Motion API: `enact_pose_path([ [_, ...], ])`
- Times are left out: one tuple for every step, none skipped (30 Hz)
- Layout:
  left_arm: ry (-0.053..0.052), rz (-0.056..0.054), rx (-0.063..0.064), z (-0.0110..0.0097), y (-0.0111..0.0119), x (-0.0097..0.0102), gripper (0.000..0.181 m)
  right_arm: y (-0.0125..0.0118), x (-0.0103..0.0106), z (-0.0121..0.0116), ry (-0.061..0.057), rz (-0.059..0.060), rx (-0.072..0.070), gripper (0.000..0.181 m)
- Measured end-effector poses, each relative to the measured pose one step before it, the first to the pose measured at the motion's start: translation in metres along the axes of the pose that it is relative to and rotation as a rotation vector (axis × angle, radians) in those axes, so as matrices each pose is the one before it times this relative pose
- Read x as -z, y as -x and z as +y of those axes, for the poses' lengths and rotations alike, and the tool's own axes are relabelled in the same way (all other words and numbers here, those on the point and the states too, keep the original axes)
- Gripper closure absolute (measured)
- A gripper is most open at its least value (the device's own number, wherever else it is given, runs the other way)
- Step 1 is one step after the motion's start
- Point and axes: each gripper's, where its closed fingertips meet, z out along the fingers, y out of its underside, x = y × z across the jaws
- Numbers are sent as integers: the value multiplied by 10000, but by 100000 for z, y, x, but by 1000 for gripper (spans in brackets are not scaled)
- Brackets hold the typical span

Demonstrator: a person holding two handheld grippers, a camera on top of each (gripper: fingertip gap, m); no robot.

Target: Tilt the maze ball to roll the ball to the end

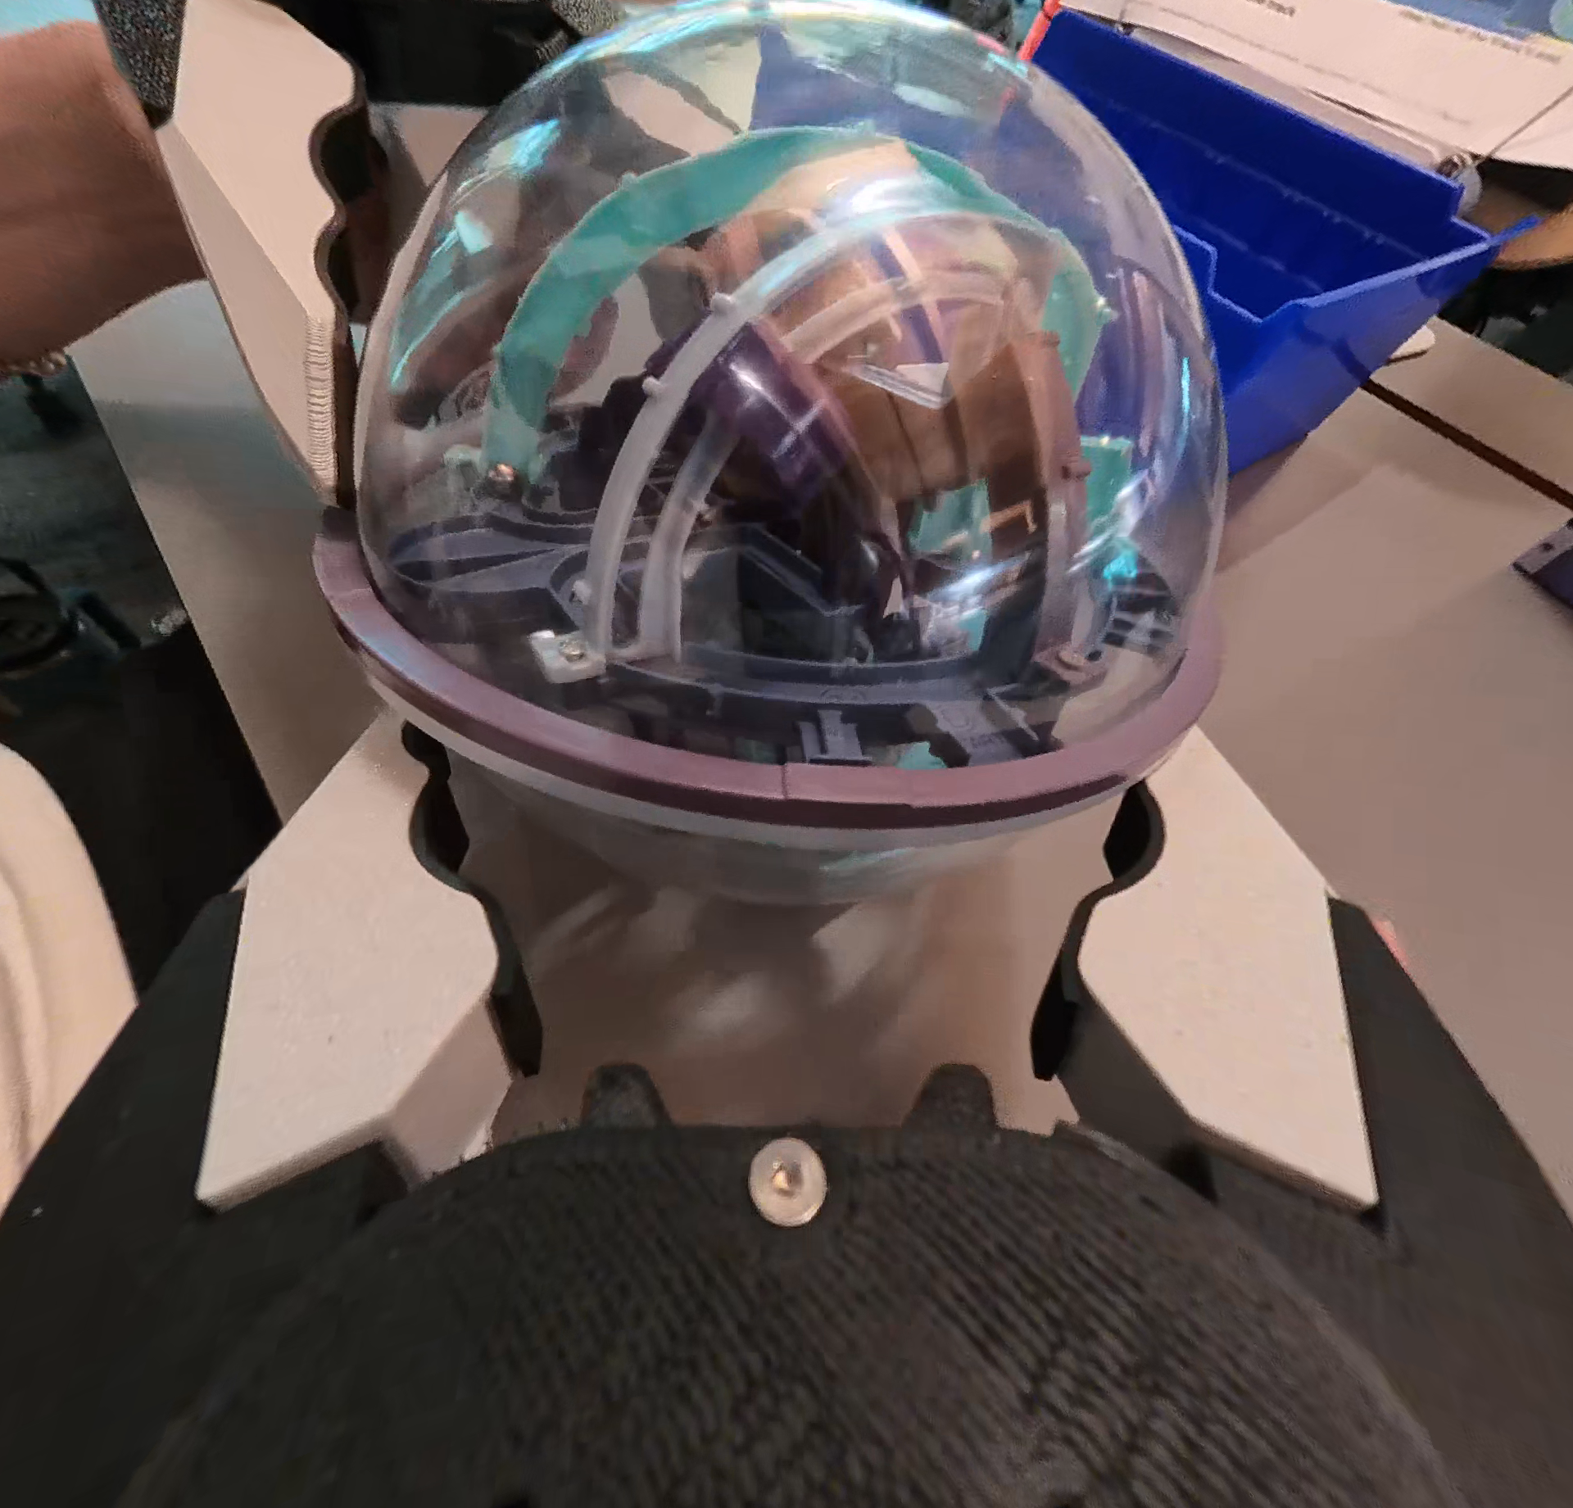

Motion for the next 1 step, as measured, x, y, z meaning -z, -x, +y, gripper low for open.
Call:
enact_pose_path([
  [24,110,4,-73,-1,42,39,114,-45,9,-56,68,-223,29],
])
